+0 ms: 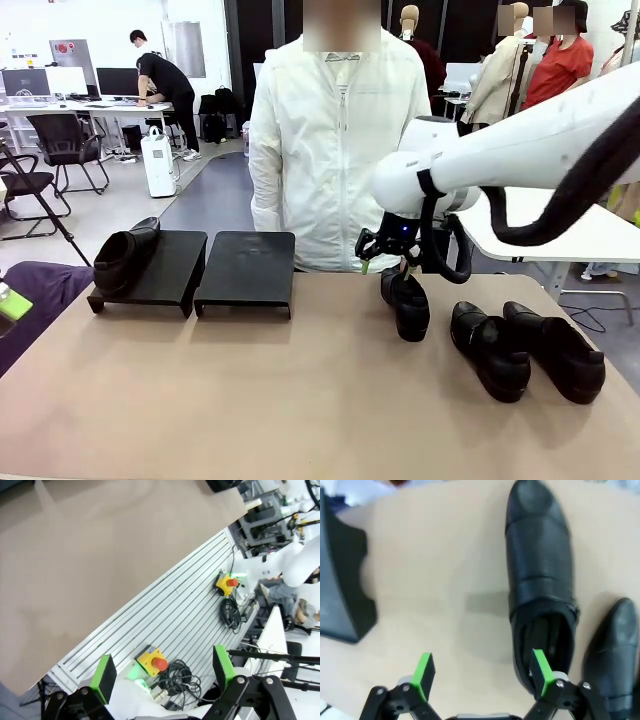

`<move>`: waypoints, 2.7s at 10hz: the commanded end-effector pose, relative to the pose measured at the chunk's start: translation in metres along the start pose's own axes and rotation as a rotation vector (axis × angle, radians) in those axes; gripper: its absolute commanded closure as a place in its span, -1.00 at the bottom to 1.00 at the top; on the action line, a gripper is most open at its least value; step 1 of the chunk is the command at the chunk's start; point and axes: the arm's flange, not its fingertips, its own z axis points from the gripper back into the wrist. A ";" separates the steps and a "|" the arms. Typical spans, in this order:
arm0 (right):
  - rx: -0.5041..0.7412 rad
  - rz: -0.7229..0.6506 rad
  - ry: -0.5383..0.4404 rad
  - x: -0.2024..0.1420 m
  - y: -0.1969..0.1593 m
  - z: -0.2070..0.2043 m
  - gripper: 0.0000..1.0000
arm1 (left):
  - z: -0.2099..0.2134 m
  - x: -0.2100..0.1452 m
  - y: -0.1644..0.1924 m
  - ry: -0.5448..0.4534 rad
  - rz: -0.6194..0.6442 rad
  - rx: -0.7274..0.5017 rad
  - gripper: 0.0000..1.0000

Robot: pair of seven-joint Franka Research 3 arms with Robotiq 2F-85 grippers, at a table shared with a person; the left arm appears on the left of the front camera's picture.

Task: Organize the shoes by placing them on the stand.
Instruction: Pick up one Shoe and place it in the middle of the table.

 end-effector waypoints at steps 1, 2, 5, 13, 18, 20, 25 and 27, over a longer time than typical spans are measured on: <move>-0.070 -0.064 -0.012 0.011 0.011 -0.006 -1.00 | 0.001 0.001 0.001 -0.011 -0.019 -0.019 -1.00; -0.090 -0.063 0.021 0.011 0.014 -0.014 -1.00 | 0.001 0.001 0.001 -0.011 -0.019 -0.019 -1.00; -0.153 -0.104 0.077 0.012 0.014 -0.041 -1.00 | 0.001 0.001 0.001 -0.011 -0.019 -0.019 -1.00; -0.142 -0.079 0.075 0.015 0.005 -0.056 1.00 | 0.001 0.001 0.001 -0.011 -0.019 -0.019 -1.00; -0.163 -0.123 0.040 0.015 -0.003 -0.049 1.00 | 0.001 0.001 0.001 -0.011 -0.019 -0.019 -1.00; -0.150 -0.149 0.024 0.015 -0.012 -0.041 1.00 | 0.001 0.001 0.001 -0.011 -0.019 -0.019 -1.00; -0.072 -0.169 0.074 -0.029 -0.050 0.053 1.00 | 0.001 0.001 0.001 -0.011 -0.019 -0.019 -1.00; -0.008 -0.162 0.167 -0.105 -0.061 0.097 1.00 | 0.001 0.001 0.001 -0.011 -0.019 -0.019 -1.00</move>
